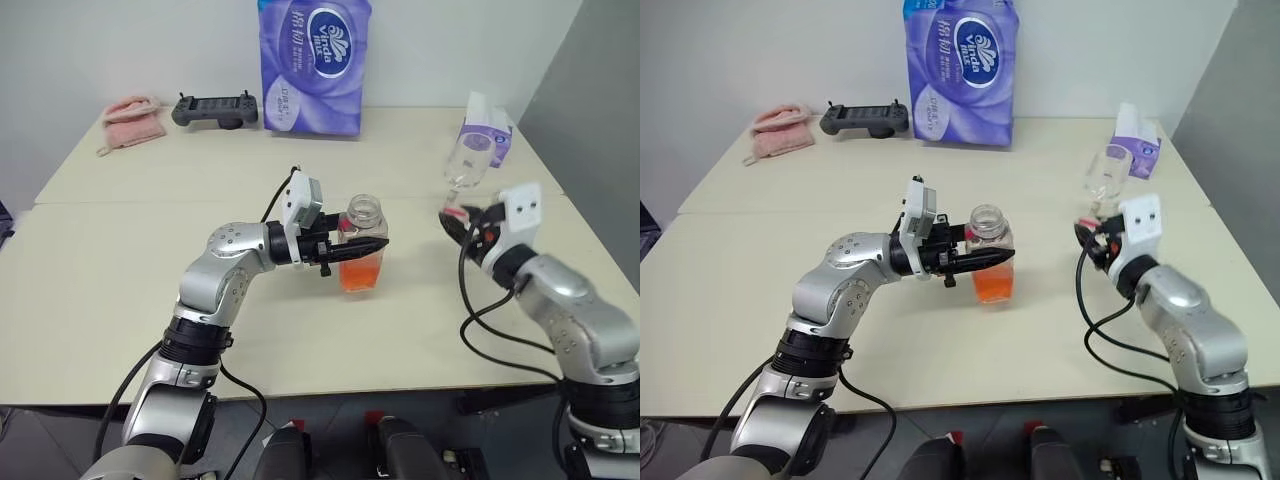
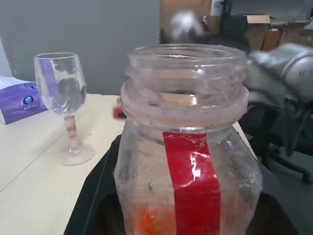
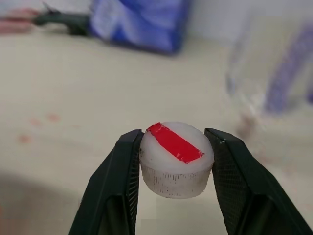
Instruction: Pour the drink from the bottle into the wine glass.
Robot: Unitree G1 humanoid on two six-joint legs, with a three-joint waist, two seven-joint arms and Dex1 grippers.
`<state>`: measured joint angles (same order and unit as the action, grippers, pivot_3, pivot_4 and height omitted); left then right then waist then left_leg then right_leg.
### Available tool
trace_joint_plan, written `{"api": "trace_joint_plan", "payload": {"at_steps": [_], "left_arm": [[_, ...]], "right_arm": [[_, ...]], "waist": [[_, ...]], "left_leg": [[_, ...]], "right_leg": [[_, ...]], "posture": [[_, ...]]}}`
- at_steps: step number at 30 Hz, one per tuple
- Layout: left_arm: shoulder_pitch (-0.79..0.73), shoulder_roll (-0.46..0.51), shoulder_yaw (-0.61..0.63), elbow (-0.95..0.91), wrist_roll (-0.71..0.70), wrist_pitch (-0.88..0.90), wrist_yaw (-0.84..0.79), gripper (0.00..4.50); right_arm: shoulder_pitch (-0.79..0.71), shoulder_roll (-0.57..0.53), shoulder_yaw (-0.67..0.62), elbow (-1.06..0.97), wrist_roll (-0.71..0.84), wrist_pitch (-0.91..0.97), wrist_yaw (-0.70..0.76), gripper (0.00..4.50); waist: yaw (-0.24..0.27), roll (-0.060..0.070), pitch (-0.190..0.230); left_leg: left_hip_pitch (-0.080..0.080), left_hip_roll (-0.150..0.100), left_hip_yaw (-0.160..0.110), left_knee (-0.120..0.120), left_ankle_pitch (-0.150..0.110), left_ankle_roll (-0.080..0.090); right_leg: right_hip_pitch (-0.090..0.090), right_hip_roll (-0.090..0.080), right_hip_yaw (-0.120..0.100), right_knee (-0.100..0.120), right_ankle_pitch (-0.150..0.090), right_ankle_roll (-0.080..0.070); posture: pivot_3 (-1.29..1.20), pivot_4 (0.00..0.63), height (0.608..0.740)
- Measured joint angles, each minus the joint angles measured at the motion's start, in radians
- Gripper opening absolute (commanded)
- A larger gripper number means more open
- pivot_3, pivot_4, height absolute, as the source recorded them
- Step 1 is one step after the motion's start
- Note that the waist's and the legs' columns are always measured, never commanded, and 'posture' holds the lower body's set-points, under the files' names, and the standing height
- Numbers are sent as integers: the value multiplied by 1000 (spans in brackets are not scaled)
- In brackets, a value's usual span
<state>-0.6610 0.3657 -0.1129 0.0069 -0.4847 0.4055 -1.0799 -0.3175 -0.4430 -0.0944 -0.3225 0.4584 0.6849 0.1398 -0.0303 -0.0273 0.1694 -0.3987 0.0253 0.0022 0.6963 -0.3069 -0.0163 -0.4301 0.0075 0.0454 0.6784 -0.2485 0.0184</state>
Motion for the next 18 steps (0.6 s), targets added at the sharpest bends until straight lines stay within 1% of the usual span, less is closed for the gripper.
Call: {"api": "trace_joint_plan", "payload": {"at_steps": [6,8,9,14,18], "left_arm": [[0,-8,-2,0,0,0,0,1944],[0,-5,-2,0,0,0,-1,1944],[0,-5,-2,0,0,0,-1,1944],[0,-3,-2,0,0,0,0,1944],[0,-5,-2,0,0,0,0,1944]], "right_arm": [[94,75,56,118,-123,-33,-35,1785],[109,90,54,130,-148,-43,-48,2468],[109,97,50,130,-159,-44,-57,2695],[114,103,28,129,-183,-40,-75,4483],[128,104,28,112,-187,-27,-66,4483]], "waist": [[1,1,0],[1,1,0],[1,1,0],[1,1,0],[1,1,0]], "left_leg": [[0,0,0,-1,0,0],[0,0,0,-1,0,0],[0,0,-1,-1,0,0],[0,0,-1,-1,0,0],[0,0,-1,-1,0,0]], "right_leg": [[0,0,0,0,-1,-1],[0,0,0,0,-1,-1],[0,0,0,0,-1,-1],[0,0,-1,0,-1,-1],[0,0,0,0,-1,-1]], "posture": [[0,150,740],[0,150,740],[0,150,740],[0,150,740],[0,150,740]]}}
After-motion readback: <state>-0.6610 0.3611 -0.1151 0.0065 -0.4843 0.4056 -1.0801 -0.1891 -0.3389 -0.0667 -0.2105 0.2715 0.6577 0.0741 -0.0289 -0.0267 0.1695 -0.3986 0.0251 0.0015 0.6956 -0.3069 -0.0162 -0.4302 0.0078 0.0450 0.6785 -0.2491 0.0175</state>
